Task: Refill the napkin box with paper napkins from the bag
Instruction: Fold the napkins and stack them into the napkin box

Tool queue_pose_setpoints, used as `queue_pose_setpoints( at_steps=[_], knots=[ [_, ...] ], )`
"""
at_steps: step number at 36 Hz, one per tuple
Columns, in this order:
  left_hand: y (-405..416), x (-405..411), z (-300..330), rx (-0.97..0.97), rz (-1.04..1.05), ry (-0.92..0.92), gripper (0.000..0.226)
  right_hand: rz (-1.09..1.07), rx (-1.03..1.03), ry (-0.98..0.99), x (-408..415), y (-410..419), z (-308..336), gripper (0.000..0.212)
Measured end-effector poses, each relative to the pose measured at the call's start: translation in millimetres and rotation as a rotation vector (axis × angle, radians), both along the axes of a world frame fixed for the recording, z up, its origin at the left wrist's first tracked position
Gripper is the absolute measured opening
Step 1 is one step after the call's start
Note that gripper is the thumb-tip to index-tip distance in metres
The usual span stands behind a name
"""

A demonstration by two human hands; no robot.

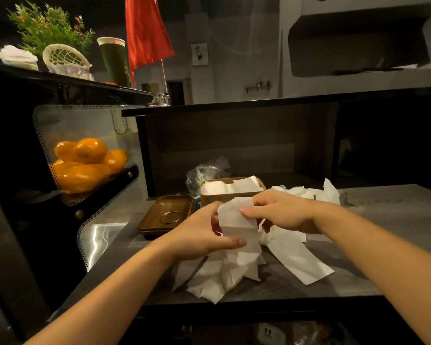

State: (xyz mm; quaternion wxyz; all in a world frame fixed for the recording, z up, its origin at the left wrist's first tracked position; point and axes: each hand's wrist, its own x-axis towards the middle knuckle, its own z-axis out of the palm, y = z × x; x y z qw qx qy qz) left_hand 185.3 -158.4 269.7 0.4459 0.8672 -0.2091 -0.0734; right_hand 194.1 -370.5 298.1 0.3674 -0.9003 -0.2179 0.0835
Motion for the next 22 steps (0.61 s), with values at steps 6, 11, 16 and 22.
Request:
queue_pose_setpoints(
  at_steps=[6,11,16,22],
  knots=[
    [-2.0,1.1,1.2,0.081,-0.047,0.029,0.048,0.003,0.068,-0.004,3.0,-7.2,-1.8,0.021],
    [-3.2,1.5,-6.6,0.182,-0.047,0.012,0.03,0.109,0.059,0.017,2.0,-14.9,-2.0,0.019],
    [-3.1,4.9,-15.3,0.228,0.022,-0.091,0.012,0.261,-0.148,0.25,-1.4,-23.8,3.1,0.024],
    [-5.9,2.6,-16.5,0.231,0.038,-0.302,0.026,0.039,-0.272,0.037,6.0,-17.9,-3.9,0.023]
  ],
)
